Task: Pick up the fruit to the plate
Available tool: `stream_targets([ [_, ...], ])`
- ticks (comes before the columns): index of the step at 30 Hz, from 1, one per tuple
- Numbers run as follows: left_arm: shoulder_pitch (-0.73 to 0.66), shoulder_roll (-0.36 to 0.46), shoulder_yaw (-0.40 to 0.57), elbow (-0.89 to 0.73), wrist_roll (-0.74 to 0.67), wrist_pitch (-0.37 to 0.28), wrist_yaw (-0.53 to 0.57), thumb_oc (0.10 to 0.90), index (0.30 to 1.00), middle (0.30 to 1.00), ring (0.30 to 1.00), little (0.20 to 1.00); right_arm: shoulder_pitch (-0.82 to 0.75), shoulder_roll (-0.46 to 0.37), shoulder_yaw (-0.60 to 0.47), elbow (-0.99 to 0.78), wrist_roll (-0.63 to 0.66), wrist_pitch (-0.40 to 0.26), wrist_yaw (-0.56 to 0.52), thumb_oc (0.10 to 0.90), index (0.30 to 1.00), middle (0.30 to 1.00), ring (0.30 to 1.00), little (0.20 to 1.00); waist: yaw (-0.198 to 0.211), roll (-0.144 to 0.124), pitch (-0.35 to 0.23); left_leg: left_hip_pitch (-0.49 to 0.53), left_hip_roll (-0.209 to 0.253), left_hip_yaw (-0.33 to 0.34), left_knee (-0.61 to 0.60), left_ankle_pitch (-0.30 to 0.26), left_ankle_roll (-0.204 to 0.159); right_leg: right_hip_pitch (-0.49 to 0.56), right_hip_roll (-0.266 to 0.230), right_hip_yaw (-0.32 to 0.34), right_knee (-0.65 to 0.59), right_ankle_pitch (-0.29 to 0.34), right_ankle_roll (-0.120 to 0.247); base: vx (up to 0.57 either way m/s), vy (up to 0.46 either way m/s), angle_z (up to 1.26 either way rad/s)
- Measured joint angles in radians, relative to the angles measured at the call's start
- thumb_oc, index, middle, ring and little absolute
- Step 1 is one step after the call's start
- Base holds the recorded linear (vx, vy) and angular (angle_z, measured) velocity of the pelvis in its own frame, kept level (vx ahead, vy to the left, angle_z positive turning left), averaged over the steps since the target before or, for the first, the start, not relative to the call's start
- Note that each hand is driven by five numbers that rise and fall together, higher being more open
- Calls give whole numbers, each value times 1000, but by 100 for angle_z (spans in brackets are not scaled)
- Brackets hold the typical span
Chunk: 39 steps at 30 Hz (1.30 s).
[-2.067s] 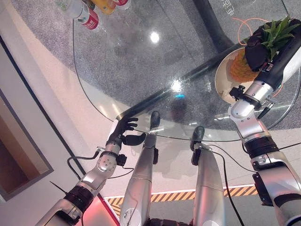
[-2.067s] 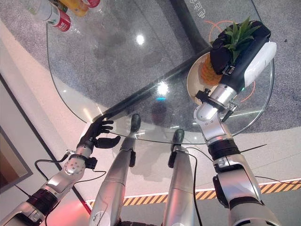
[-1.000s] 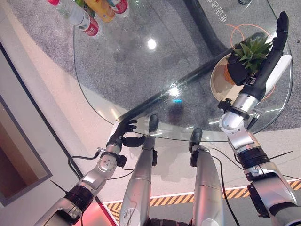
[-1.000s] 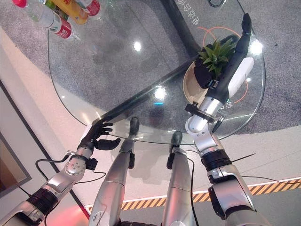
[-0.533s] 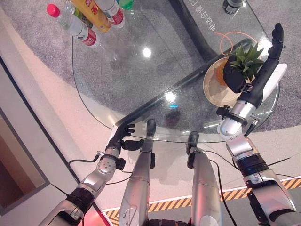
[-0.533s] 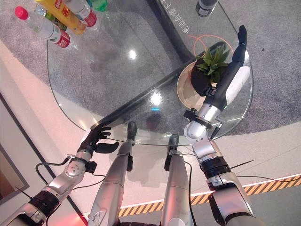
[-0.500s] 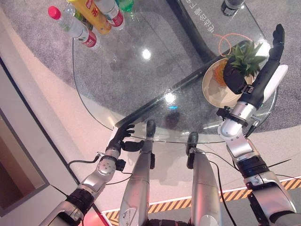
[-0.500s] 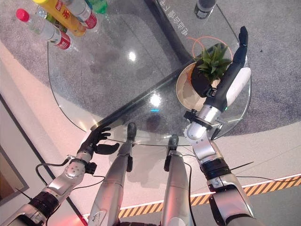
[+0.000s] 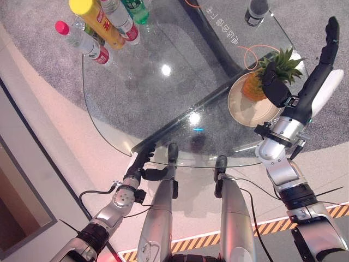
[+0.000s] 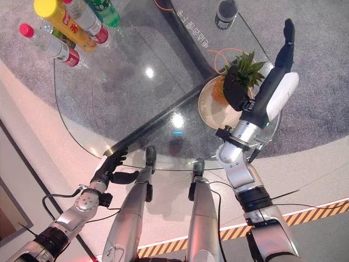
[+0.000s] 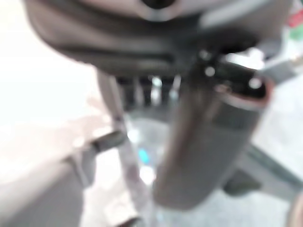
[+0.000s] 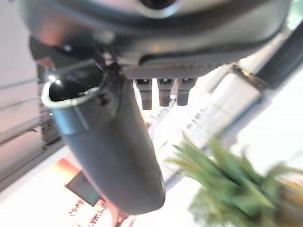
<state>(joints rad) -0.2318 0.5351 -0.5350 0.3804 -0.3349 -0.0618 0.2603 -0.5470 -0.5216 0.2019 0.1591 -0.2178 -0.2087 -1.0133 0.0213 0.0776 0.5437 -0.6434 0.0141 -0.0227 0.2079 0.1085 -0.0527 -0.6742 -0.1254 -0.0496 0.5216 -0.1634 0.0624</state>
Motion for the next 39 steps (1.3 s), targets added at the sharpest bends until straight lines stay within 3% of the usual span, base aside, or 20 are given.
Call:
stream_targets([
  [6, 5, -4, 8, 0, 1, -12, -11, 800, 900, 900, 900, 900, 22, 0, 0, -35, -20, -2, 60, 800, 900, 900, 900, 900, 1, -1, 0, 36, 1, 1, -3, -6, 3, 36, 0, 1, -3, 0, 0, 0, 0, 0],
  [11, 54, -35, 40, 16, 2, -13, -14, 800, 900, 900, 900, 900, 127, 14, 5, -84, -16, -21, 172, 800, 900, 900, 900, 900, -1, -7, 0, 126, 3, 2, -36, -8, 6, 130, 3, -2, -49, 3, 4, 0, 0, 0],
  [21, 137, -116, 83, 167, 17, -43, -56, 800, 900, 900, 900, 900, 374, 56, 111, -146, 128, -88, 516, 800, 900, 900, 900, 900, -6, -36, -7, 397, 14, 8, -159, -10, 7, 405, 6, -15, -177, 4, 14, 44, -12, 0],
  [25, 194, -138, 120, 220, 17, -48, -78, 800, 900, 900, 900, 900, 466, 61, 139, -143, 181, -93, 637, 800, 900, 900, 900, 900, -16, -72, -32, 457, 23, 14, -197, -13, 7, 462, 11, -15, -217, 6, 17, 59, -22, -4],
  [28, 215, -177, 153, 305, 18, -49, -96, 800, 900, 900, 900, 900, 506, 65, 143, -114, 207, -93, 701, 800, 900, 900, 900, 900, -24, -84, -83, 502, 27, 20, -226, -10, 3, 506, 13, -16, -257, 9, 22, 50, -24, -4],
  [30, 245, -198, 169, 348, 21, -51, -103, 800, 900, 900, 900, 900, 532, 73, 147, -64, 235, -93, 748, 800, 900, 900, 900, 900, -25, -88, -162, 515, 31, 27, -245, -15, 3, 518, 16, -14, -284, 11, 23, 46, -22, -8],
  [34, 278, -223, 198, 404, 37, -49, -127, 800, 900, 900, 900, 900, 562, 85, 160, 59, 267, -76, 827, 800, 900, 900, 900, 900, -25, -90, -263, 581, 40, 35, -284, -19, 5, 589, 20, -17, -339, 16, 26, 49, -41, -6],
  [39, 282, -258, 252, 554, 41, -26, -147, 800, 900, 900, 900, 900, 603, 151, 175, 360, 377, 67, 937, 800, 900, 900, 900, 900, -25, -99, -386, 627, 53, 38, -293, -40, 1, 663, 32, -22, -407, 26, 20, 20, -29, -1],
])
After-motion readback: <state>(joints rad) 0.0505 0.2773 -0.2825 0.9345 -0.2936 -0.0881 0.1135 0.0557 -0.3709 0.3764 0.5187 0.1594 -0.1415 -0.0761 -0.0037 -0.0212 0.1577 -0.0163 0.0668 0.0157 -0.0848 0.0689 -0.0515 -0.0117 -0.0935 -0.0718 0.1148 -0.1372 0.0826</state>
